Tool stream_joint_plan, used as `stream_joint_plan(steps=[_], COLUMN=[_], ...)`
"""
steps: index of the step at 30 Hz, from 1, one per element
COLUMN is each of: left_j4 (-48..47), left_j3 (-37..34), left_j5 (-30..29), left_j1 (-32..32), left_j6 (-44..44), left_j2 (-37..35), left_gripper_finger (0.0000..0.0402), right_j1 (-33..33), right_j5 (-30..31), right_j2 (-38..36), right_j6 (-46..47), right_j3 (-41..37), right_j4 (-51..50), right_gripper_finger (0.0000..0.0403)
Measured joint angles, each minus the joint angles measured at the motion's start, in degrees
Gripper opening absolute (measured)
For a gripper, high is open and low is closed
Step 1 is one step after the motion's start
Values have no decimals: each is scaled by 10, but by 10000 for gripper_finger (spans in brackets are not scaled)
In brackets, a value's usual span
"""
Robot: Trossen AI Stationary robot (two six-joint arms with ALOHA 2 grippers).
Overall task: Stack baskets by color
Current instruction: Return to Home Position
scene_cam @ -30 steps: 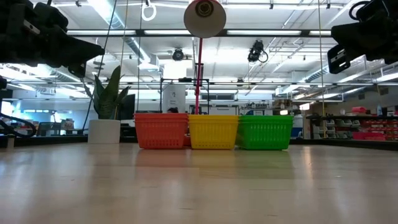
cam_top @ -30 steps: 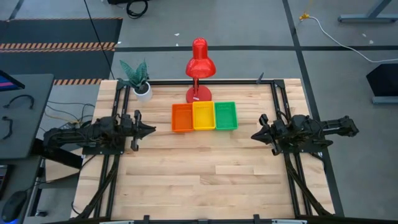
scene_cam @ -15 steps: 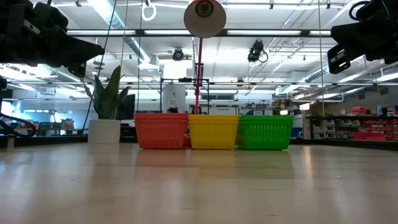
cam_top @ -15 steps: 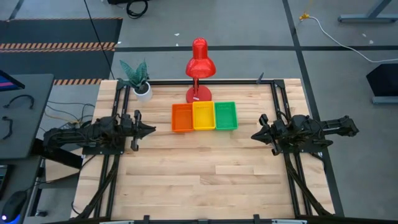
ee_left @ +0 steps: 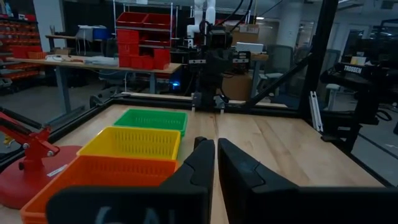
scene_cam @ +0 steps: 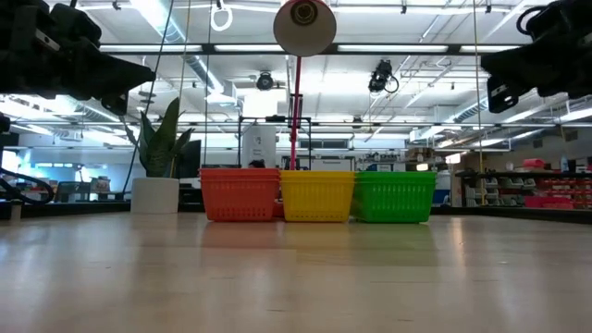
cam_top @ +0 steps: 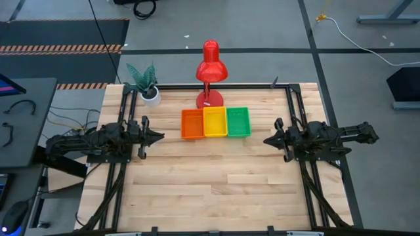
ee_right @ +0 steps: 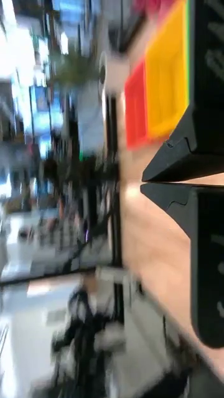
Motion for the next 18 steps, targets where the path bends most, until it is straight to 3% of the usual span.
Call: stream_joint_plan(steps=[4, 18], left_j4=[0, 0], left_j3=[0, 0], left_j5=[0, 0], left_j1=[0, 0], left_j6=[0, 0], left_j2=[0, 0], left_gripper_finger=[29, 27], right_j1=[0, 0], right_j5=[56, 58], right_j2=[0, 1], right_j6=[-17, -16], right_j3=[0, 0], right_j4=[-1, -2], right_gripper_finger=[18, 18])
